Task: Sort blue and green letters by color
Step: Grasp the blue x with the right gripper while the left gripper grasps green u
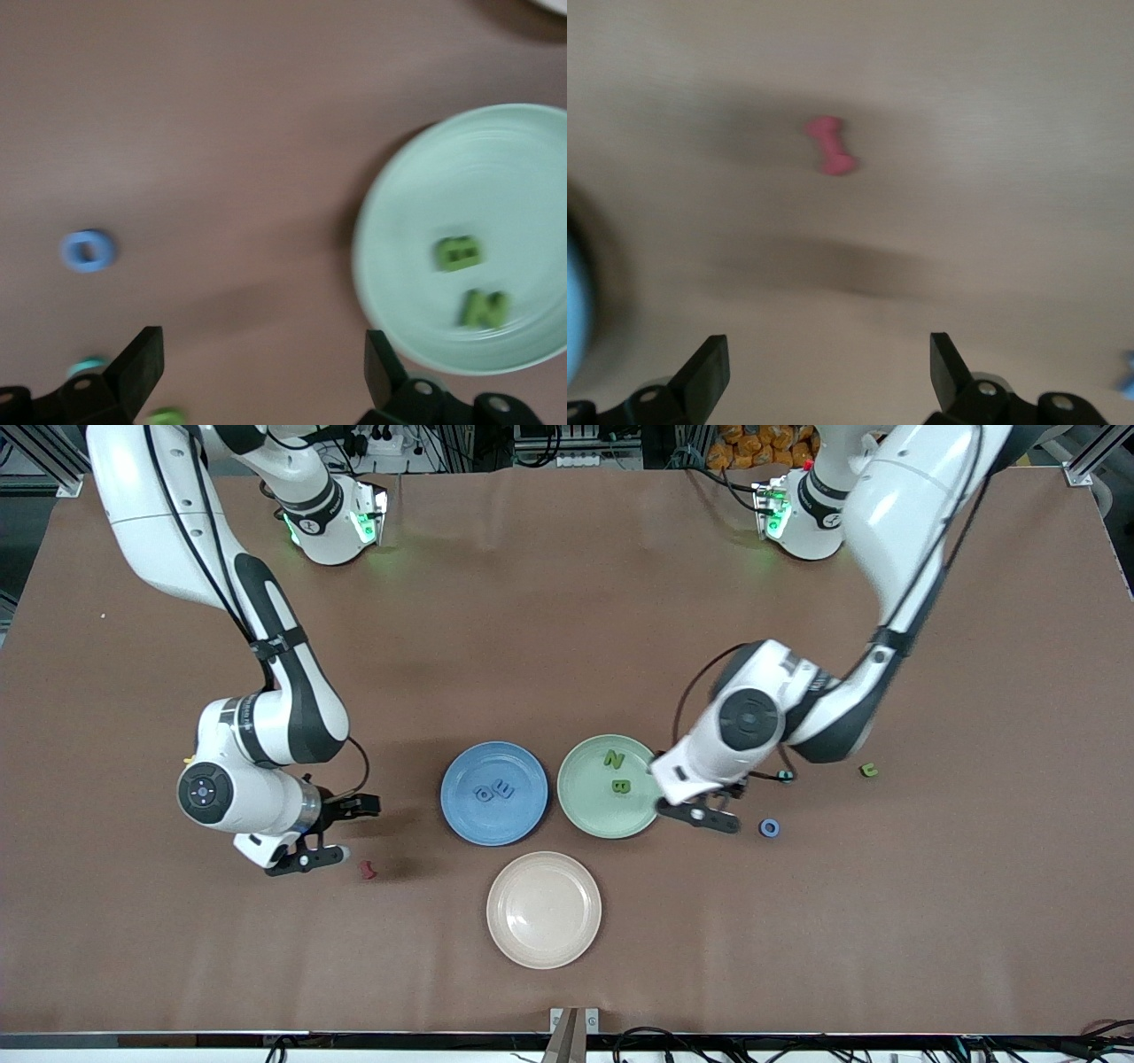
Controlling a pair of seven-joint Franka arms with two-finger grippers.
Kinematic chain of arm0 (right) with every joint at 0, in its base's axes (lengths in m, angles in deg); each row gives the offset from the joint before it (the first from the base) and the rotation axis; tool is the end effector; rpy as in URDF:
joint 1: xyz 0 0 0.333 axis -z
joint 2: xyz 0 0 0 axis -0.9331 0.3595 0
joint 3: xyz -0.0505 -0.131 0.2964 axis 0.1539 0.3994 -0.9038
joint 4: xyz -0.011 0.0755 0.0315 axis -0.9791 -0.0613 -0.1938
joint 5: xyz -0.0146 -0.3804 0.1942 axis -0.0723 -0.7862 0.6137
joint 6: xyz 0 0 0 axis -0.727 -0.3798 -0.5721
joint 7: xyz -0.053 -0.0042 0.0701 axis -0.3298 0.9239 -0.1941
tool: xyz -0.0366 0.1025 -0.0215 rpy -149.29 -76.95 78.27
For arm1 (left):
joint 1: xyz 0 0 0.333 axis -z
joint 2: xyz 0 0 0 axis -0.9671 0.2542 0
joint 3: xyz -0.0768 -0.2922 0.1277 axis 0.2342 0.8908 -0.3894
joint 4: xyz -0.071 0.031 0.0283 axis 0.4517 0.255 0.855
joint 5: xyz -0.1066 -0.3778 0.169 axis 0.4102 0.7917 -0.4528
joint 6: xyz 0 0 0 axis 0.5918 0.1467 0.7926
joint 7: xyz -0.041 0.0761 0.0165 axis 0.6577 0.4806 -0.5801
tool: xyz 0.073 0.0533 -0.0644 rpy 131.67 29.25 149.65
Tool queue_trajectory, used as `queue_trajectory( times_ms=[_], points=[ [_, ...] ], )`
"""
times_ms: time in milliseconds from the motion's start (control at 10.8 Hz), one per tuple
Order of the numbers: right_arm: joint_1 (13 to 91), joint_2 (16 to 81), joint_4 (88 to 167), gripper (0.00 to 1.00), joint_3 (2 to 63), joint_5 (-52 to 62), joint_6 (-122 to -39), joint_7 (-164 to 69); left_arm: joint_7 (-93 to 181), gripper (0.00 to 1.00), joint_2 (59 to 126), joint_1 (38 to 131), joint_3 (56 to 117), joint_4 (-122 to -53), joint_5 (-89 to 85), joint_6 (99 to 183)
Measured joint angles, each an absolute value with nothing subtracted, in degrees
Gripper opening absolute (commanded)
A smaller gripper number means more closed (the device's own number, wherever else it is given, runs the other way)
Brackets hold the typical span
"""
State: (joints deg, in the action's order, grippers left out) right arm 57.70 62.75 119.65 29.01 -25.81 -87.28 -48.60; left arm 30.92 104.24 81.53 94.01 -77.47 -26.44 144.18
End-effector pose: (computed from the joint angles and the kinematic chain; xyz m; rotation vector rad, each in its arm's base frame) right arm 0.7080 0.1224 0.2258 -3.0540 -0.3197 0.1796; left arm 0.6464 -0.3360 0.2753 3.0940 -0.4573 -0.0879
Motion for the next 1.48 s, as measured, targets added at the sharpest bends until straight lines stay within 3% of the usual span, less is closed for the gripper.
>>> queue_trajectory(
  times_ms=[185,370,648,833,1018,1480],
  points=[
    [59.40,62.75,119.78,1.00,29.38,-30.59,-86.95,-50.36,36.72,1.00,100.88,74.74,93.97,-79.61,-26.46,141.54],
    [61.24,62.56,120.65,1.00,30.15,-31.39,-86.70,-55.48,41.90,0.88,98.95,65.82,95.48,-84.32,-26.47,141.55],
    [65.85,62.41,121.80,1.00,31.84,-31.53,-86.73,-65.74,45.15,0.86,98.41,53.89,98.59,-92.23,-26.89,146.72],
    [68.90,62.38,122.66,1.00,32.84,-31.53,-90.03,-72.01,47.37,0.79,98.39,51.07,98.79,-95.82,-31.78,150.60],
    [69.55,61.85,126.78,1.00,34.07,-31.53,-98.44,-73.23,48.19,0.67,98.40,49.25,98.80,-98.00,-32.81,153.07],
    [69.33,61.28,132.13,1.00,34.11,-31.10,-102.83,-62.64,38.30,0.66,98.40,46.76,98.84,-100.09,-32.82,153.79]
  ],
)
